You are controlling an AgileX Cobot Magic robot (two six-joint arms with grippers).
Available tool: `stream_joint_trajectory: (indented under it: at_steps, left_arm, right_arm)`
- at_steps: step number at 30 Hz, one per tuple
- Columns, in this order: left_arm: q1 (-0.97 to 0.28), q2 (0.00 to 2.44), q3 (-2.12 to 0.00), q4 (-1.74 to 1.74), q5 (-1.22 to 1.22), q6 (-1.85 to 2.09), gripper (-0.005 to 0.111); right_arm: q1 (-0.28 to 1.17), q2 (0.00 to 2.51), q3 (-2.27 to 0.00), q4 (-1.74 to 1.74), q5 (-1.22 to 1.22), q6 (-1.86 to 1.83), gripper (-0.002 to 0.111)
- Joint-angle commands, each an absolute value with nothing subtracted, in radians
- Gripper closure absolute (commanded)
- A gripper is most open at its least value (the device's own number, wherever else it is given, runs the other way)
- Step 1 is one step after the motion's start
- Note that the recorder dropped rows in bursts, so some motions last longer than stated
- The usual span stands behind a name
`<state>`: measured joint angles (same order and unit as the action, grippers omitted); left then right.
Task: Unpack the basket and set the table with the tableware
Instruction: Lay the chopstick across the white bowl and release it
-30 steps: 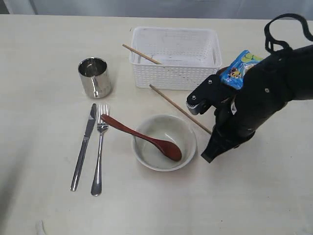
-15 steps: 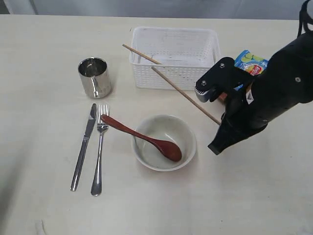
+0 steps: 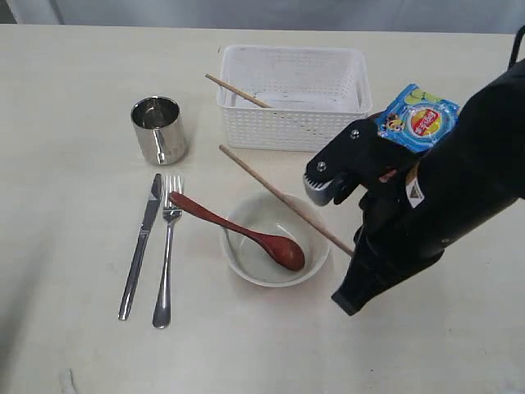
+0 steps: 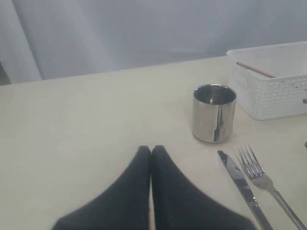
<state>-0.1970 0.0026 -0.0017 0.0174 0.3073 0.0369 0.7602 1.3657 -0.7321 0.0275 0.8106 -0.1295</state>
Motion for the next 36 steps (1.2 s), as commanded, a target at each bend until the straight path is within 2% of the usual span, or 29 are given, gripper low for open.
stream_joint_trajectory:
  at_steps: [1,36]
  left_arm:
    - [-0.197,0.0,0.0,0.022,0.299,0.033,0.107]
    - [-0.197,0.0,0.0,0.022,0.299,0.033,0.107]
  right_arm:
    - [0.821,1.358,-0.732,-0.055,0.822,-0.039,0.109]
    - [0.822,1.473,-0.732,0.104,0.739,-0.113,0.109]
